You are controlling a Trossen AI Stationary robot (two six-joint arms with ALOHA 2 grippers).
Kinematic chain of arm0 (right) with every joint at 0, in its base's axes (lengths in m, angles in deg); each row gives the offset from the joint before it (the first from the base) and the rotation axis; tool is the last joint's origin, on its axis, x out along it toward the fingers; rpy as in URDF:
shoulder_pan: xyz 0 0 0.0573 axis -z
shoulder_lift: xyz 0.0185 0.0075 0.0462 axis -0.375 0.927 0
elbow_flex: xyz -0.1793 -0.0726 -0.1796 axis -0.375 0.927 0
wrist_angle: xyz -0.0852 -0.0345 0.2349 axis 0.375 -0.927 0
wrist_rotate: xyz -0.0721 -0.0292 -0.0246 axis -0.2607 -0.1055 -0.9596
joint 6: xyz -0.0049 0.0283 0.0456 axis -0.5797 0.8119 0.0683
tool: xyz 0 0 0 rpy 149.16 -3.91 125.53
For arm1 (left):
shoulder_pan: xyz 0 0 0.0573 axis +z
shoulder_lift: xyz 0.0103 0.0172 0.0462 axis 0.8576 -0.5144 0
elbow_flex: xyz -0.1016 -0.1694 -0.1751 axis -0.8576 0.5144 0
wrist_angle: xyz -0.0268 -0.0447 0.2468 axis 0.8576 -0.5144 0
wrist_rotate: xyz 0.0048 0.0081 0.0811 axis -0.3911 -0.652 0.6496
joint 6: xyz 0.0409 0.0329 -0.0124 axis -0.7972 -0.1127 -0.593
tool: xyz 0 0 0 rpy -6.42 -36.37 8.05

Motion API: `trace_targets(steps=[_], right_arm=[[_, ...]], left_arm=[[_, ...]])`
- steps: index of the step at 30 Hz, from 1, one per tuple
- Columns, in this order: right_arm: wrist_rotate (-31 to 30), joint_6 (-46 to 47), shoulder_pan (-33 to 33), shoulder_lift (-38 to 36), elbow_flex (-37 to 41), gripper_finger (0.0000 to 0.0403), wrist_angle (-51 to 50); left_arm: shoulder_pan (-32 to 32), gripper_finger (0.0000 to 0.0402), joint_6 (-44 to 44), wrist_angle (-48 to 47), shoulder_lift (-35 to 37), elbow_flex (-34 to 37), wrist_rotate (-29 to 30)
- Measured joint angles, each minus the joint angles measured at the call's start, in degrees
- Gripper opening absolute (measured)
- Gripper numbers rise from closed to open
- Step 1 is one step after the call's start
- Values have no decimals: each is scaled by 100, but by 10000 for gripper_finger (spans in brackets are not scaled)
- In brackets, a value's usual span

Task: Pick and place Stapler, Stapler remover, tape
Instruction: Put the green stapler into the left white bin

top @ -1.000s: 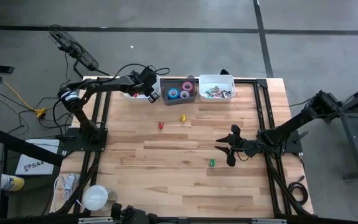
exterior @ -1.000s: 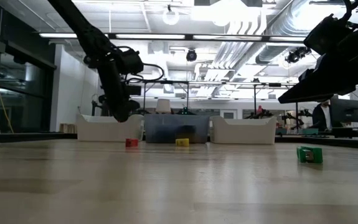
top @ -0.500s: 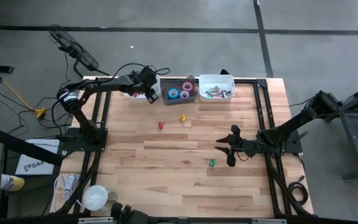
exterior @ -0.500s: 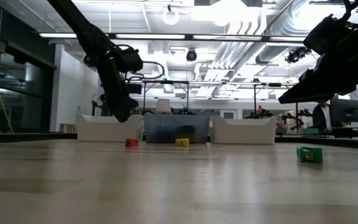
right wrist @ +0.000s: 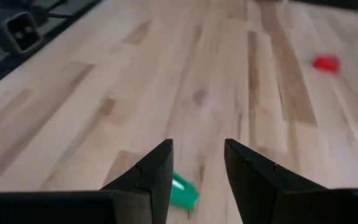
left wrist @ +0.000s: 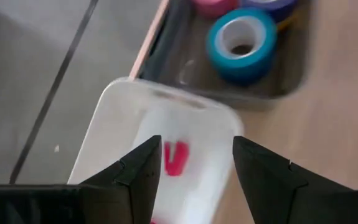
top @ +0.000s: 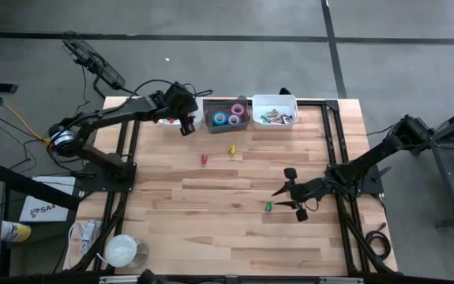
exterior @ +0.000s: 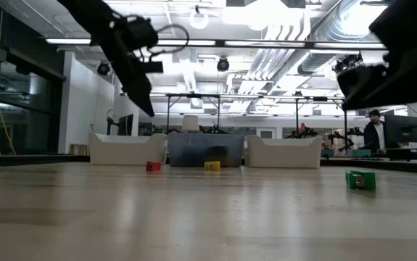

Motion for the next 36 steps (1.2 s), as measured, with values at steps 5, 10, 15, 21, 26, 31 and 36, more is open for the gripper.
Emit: trace_targets(steps=[5, 10, 15, 21, 26, 31, 36], right_arm=[[-206, -275, 16, 0, -615, 136, -791], [-588, 903, 185, 0, -1431, 136, -1939], [-587, 2698, 320, 0, -2182, 136, -3160], [-228, 4169, 453, 0, -2748, 136, -4135], [684, 3164, 452, 0, -2895, 136, -4254], [1310, 1749, 436, 58, -2897, 136, -4449], [1740, 424, 453, 367, -2897, 136, -4762]], left_arm=[[-565, 193, -132, -200, 447, 0, 15], [-1218, 193, -169, -329, 821, 0, 17], [-1924, 193, -167, -398, 1113, 0, 76], [-2889, 193, -300, -497, 1291, 0, 453], [-3741, 193, -307, -506, 1300, 0, 842], [-4453, 193, -150, -704, 1300, 0, 1244], [-5062, 193, 326, -979, 1300, 0, 1780]])
